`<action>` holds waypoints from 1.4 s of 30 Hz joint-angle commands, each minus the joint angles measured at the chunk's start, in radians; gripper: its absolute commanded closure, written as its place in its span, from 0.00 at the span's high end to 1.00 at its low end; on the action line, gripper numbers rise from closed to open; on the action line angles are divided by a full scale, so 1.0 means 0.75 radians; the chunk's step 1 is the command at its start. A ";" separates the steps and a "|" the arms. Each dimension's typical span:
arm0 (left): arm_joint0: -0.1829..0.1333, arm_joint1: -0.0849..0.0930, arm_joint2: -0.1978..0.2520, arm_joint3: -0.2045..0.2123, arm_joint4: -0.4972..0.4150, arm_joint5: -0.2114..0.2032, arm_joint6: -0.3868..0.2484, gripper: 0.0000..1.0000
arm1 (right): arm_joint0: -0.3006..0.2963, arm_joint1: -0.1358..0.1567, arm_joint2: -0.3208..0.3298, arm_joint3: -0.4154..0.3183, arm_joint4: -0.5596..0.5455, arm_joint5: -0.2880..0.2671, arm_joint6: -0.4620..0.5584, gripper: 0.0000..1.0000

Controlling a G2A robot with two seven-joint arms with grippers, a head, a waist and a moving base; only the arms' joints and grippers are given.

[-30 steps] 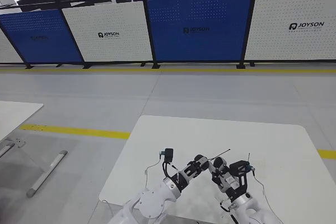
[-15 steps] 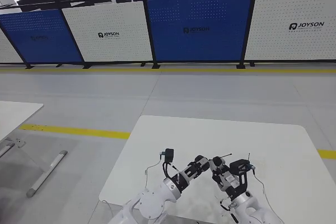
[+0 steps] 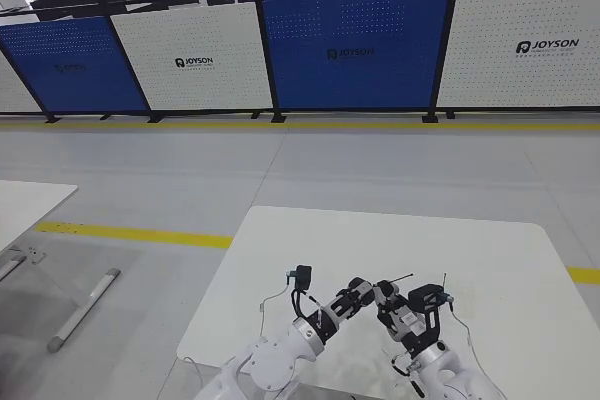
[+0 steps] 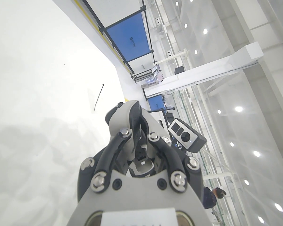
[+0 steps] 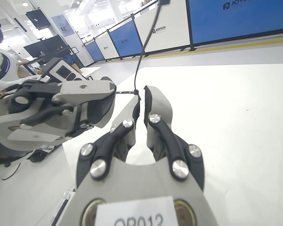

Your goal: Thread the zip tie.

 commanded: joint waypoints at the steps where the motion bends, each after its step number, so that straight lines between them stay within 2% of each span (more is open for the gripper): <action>1: 0.000 0.000 0.000 0.001 0.002 0.000 -0.002 0.00 | -0.001 0.000 0.000 0.000 0.000 0.000 0.000 0.13; 6: 0.000 0.000 0.000 0.002 0.005 0.000 -0.007 0.00 | -0.002 0.000 -0.001 0.001 0.002 0.002 -0.002 0.13; 9: 0.001 0.000 -0.001 0.003 0.007 0.002 -0.007 0.00 | -0.001 0.001 -0.002 0.001 0.002 -0.002 0.000 0.24; 10: 0.001 0.000 -0.001 0.003 0.007 0.003 -0.006 0.00 | 0.000 0.001 -0.002 0.002 0.002 -0.003 0.000 0.24; 14: 0.000 -0.001 0.002 0.004 0.007 0.005 -0.007 0.00 | 0.000 0.001 -0.002 0.002 0.004 -0.001 0.001 0.19; 17: 0.000 -0.002 0.003 0.004 0.007 0.004 -0.006 0.00 | 0.000 0.000 -0.002 0.003 0.007 0.003 0.000 0.08; 21: 0.001 -0.003 0.003 0.005 0.005 0.003 -0.004 0.00 | 0.001 0.000 -0.002 0.008 0.011 0.010 -0.002 0.00; 29: 0.002 -0.003 0.002 0.004 0.004 -0.007 -0.007 0.00 | 0.002 0.000 -0.003 0.012 0.009 0.014 -0.009 0.00; 35: 0.010 -0.003 0.001 -0.010 0.007 -0.058 -0.004 0.00 | 0.016 -0.002 -0.019 0.029 -0.011 0.019 0.019 0.00; 42: 0.011 -0.003 -0.002 -0.013 0.013 -0.072 -0.008 0.00 | 0.027 -0.002 -0.031 0.039 -0.027 0.015 0.039 0.00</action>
